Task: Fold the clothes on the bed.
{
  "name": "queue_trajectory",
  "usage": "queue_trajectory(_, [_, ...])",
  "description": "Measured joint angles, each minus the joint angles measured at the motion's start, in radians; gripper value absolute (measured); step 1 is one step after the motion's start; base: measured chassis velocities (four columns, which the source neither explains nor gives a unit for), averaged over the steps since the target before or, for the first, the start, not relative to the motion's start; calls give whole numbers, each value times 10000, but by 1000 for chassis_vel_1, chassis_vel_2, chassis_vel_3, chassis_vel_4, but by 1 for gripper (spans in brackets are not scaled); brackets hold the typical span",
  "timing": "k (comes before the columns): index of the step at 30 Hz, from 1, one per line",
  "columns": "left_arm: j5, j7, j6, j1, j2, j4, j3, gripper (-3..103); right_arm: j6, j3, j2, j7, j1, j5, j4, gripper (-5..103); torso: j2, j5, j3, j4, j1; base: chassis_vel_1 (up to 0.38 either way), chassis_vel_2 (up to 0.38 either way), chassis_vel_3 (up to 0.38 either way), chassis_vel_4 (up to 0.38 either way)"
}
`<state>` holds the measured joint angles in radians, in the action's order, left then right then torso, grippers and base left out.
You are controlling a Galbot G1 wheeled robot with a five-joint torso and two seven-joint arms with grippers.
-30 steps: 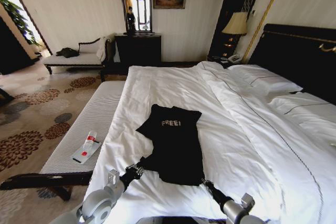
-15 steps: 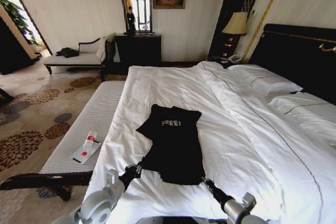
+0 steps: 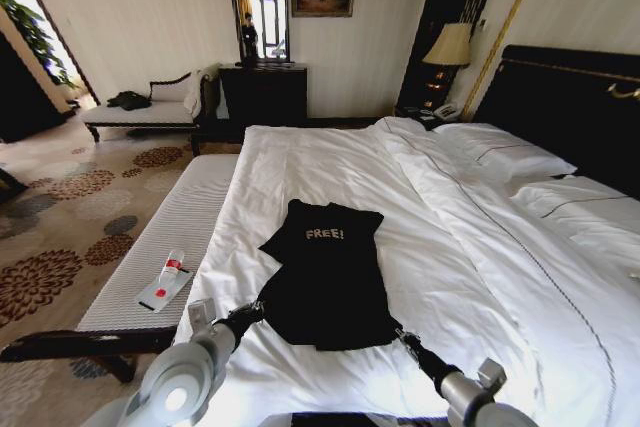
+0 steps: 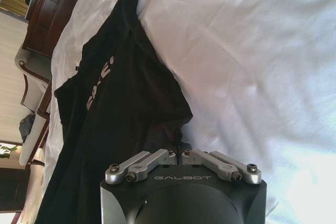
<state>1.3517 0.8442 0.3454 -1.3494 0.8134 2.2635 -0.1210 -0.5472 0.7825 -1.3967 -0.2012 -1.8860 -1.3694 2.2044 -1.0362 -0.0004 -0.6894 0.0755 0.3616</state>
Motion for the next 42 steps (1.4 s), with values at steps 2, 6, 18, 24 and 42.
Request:
queue_trajectory(2, [-332,37,-101,688,770,-1138,319,2,0,-78,-45,1,-1,90,-24,0,1,-4,0,1,0,0,0,0,0])
queue_trajectory(6, [-712,-33,-199,1353,1541,-2068,678,2,3,-127,-71,17,-23,159,-44,0,1,-1,-1,3,1,0,0,0,0])
queue_trajectory(18, [-2264,-991,-375,1608,2277,-2785,1352,2,39,-158,-79,31,35,182,-110,0,1,0,0,-2,0,0,0,0,0])
queue_trajectory(24, [-2570,-1374,-221,1556,2042,-2380,1416,2,52,-242,-89,48,29,262,-145,0,1,-1,0,2,1,0,0,0,0])
queue_trajectory(42, [-4411,-3813,-270,-1252,87,-520,-168,59,159,-679,-234,203,-5,703,-186,0,0,-3,1,3,-1,0,0,0,0])
